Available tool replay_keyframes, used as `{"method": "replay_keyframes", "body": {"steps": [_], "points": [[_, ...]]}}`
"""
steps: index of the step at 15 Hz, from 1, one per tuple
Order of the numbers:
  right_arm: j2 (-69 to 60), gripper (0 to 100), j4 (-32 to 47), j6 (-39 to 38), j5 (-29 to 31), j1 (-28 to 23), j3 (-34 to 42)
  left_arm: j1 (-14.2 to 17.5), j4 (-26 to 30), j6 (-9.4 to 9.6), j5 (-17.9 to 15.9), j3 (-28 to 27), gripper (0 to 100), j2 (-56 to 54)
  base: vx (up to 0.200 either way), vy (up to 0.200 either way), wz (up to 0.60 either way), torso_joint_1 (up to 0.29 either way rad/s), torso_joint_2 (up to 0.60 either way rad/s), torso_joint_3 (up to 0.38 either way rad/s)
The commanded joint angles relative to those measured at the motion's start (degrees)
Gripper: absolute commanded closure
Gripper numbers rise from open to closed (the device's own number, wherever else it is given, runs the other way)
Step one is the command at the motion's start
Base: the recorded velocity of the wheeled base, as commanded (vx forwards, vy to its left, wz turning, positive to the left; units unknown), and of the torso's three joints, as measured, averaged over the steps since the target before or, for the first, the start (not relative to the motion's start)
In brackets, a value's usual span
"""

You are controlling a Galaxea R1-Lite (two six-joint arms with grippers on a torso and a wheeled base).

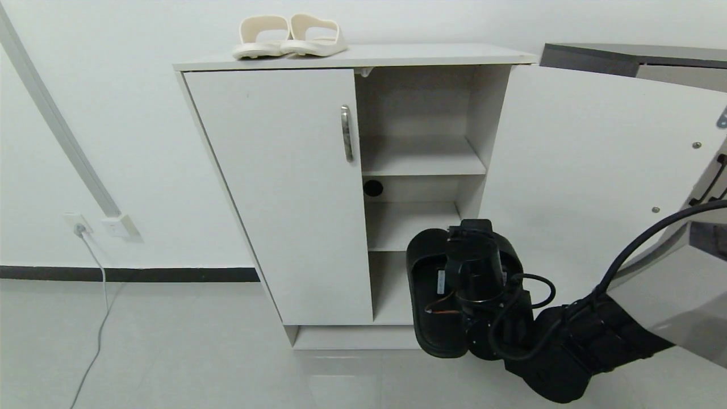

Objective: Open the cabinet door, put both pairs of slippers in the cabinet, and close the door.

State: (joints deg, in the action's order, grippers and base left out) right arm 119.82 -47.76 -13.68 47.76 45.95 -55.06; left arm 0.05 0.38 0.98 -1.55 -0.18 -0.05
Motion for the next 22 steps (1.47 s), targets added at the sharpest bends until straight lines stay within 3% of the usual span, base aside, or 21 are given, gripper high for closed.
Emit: {"method": "replay_keyframes", "body": {"steps": [1, 4, 8, 17, 22], "points": [[2.61, 100, -2.16, 0.32, -0.30, 0.20, -0.57, 0.04, 0.06, -0.01, 0.05, 0.01, 100, 0.14, 0.000, 0.000, 0.00, 0.000, 0.00, 0.000], [7.71, 100, -4.36, 1.29, -3.64, 0.37, -4.61, 0.04, -0.03, -0.01, 0.05, 0.01, 100, 0.14, 0.000, 0.000, 0.00, 0.000, 0.00, 0.000], [11.14, 100, -4.27, 1.99, -3.82, -0.07, -9.62, 0.04, 0.06, -0.01, -0.03, 0.01, 100, 0.14, 0.000, 0.000, 0.00, 0.000, 0.00, 0.000], [15.71, 100, -4.36, 1.99, -3.91, -1.12, -12.61, 0.04, 0.06, -0.01, -0.03, 0.01, 100, 0.22, 0.000, 0.000, 0.00, 0.000, 0.00, 0.000], [17.73, 100, -4.36, 1.99, -4.26, -1.39, -13.67, 0.04, 0.06, -0.01, -0.03, 0.01, 100, 0.22, 0.000, 0.000, 0.00, 0.001, 0.00, -0.160]]}}
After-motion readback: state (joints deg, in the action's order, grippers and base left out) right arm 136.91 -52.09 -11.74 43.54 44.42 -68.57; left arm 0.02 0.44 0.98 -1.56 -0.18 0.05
